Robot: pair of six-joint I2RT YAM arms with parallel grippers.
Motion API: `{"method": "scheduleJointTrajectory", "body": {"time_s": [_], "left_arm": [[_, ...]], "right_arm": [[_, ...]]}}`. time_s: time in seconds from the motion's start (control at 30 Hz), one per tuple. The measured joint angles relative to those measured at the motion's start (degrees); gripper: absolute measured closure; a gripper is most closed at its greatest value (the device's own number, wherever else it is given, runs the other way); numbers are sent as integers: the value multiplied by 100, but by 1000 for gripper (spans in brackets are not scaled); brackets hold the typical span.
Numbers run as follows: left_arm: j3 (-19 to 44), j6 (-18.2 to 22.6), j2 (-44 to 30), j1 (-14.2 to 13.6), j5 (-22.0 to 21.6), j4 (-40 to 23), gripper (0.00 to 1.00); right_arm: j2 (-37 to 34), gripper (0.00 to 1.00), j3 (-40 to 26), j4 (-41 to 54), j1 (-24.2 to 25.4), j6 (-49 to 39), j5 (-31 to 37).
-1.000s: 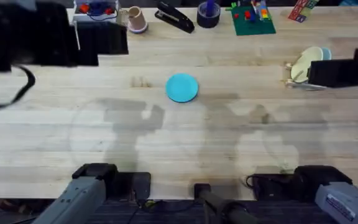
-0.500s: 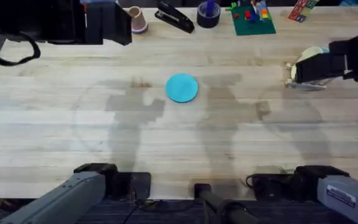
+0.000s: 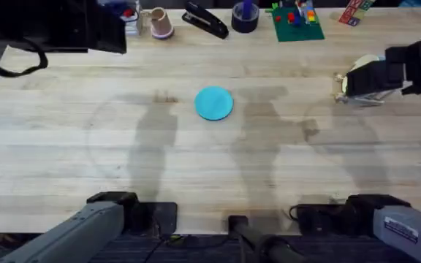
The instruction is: Pick up the plates from the table one by one and place each into a slot on the dish rack.
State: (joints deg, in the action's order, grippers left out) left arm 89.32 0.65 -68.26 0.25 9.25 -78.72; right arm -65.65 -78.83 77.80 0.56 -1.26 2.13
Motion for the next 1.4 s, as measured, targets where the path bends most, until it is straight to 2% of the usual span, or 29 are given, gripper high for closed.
{"method": "scheduleJointTrajectory", "body": {"time_s": [0.07,0.27,0.57,0.83,1.0,1.1,1.4], "left_arm": [[0,-1,-1,0,1,-70,957],[0,-2,-12,0,47,-190,959],[2,-323,-301,0,187,-195,959],[-9,-358,-1022,0,734,-240,958],[-277,-158,-1198,0,1199,124,958],[-620,-104,-1199,48,1668,531,958],[-1771,182,-1206,663,3438,1480,959]], "right_arm": [[0,8,0,2,0,0,0],[0,8,0,4,0,2,0],[0,7,0,7,0,2,0],[0,7,0,7,0,2,0],[0,7,0,7,0,2,0],[0,6,0,7,0,2,0],[0,7,0,7,0,2,0]]}}
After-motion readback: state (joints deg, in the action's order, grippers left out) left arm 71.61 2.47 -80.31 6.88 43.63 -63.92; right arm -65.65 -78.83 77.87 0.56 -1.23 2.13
